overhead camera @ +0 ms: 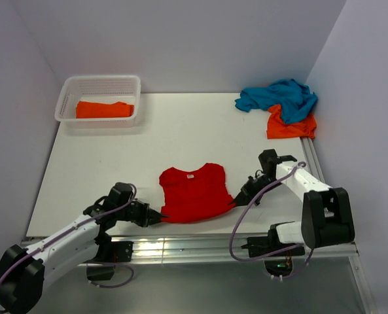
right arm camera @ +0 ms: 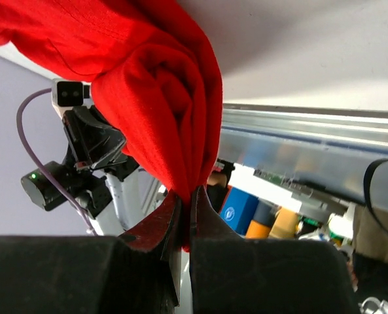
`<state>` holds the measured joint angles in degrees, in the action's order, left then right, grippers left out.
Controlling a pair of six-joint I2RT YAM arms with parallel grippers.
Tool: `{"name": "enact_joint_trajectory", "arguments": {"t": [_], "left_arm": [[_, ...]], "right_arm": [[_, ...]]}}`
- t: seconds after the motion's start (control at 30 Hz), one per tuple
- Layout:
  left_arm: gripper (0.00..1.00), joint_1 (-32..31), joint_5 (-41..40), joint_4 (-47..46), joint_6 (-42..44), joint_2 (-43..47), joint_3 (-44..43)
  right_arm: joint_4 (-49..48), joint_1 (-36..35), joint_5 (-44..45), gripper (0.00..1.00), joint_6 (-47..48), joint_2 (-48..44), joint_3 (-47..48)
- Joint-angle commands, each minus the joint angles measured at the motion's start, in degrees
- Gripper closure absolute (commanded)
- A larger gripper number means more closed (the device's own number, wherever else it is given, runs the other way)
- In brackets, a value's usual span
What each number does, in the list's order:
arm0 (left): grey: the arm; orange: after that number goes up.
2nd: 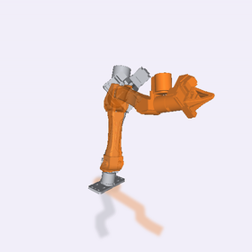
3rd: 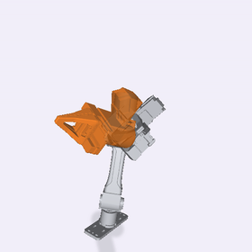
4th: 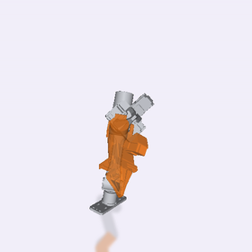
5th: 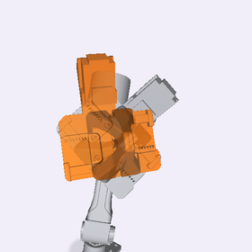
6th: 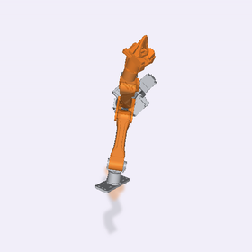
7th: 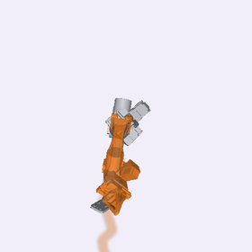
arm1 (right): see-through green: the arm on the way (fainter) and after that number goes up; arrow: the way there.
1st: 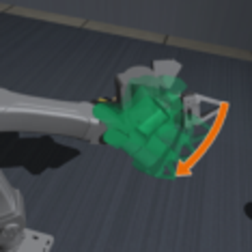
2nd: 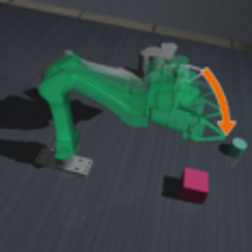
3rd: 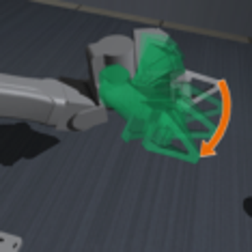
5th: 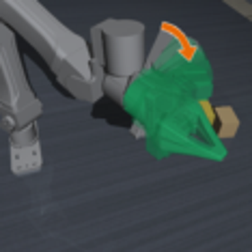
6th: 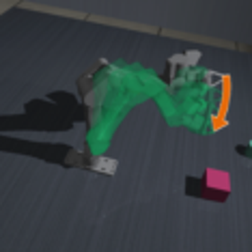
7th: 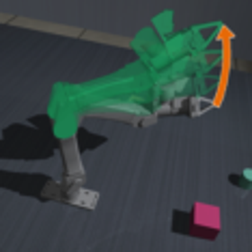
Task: Roll the t-shirts
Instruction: Roll the tshirt
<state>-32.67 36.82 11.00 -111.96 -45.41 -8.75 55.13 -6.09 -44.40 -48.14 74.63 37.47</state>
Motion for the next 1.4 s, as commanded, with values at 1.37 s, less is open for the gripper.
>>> {"name": "enact_joint_trajectory", "arguments": {"t": [1.37], "left_arm": [[1.00, 16.1, 2.5, 12.8, -4.3, -24.5, -22.4]], "right_arm": [[25.0, 2.1, 1.8, 1.00, -10.5, 26.4, 23.3]]}}
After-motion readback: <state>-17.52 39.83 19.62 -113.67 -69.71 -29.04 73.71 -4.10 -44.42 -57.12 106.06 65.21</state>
